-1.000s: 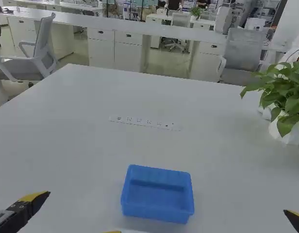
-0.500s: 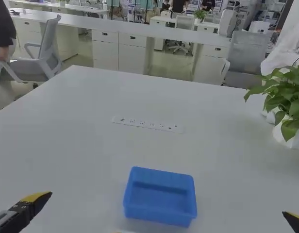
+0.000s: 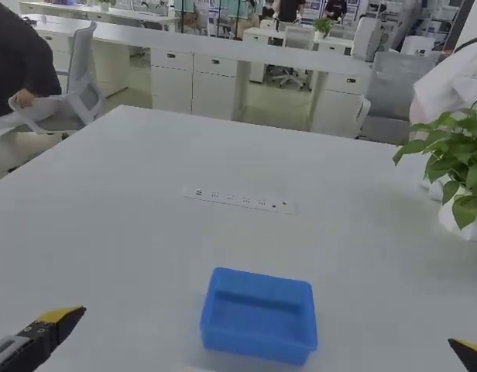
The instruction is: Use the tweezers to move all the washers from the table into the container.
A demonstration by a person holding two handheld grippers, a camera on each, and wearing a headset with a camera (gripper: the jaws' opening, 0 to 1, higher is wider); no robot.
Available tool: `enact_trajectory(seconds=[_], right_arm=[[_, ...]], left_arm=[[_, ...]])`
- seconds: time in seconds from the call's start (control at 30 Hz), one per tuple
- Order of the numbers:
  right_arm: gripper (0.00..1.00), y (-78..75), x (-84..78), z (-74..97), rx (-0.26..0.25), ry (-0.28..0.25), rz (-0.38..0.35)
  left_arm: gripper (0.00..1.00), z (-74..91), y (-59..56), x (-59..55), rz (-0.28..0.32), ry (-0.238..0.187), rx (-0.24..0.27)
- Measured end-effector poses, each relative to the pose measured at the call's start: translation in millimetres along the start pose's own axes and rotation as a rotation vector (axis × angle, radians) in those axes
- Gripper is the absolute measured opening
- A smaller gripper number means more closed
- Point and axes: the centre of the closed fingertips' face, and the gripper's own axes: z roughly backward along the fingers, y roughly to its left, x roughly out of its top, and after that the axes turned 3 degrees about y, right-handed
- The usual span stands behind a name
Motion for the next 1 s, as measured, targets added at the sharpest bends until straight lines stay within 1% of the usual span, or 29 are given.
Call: enact_trajectory(seconds=[0.17,0.4,0.47,0.63,0.83,0.87,0.97,1.0], right_arm=[[0.91,3.7,-1.3,5.4,-0.011,0.008,0.007],[0.87,2.2,-8.7,10.7,-0.029,0.034,0.01],[0.87,2.2,-9.0,10.4,-0.033,0.038,0.014],[0.85,4.2,-6.0,7.3,-0.031,0.029,0.02],[0.83,4.5,-9.7,0.4,-0.026,0.053,0.048],[0.82,5.2,-10.0,-0.6,-0.025,0.057,0.053],[0.79,7.2,-13.0,-5.1,-0.019,0.067,0.069],[0.78,7.6,-14.7,-6.4,-0.014,0.072,0.072]], left_arm=[[0.99,1.9,-1.0,-1.9,0.008,0.003,-0.008],[0.99,-2.6,-3.8,-10.0,0.0,0.031,-0.043],[0.99,-4.1,-5.7,-10.7,-0.004,0.038,-0.053],[0.99,-8.8,-9.2,-10.8,-0.02,0.053,-0.071],[0.99,-15.8,-10.9,-12.9,-0.025,0.067,-0.09],[0.99,-17.9,-12.3,-14.8,-0.024,0.073,-0.098],[0.99,-23.2,-18.2,-26.0,-0.033,0.116,-0.139],[0.96,-24.2,-20.1,-29.3,-0.041,0.13,-0.153]])
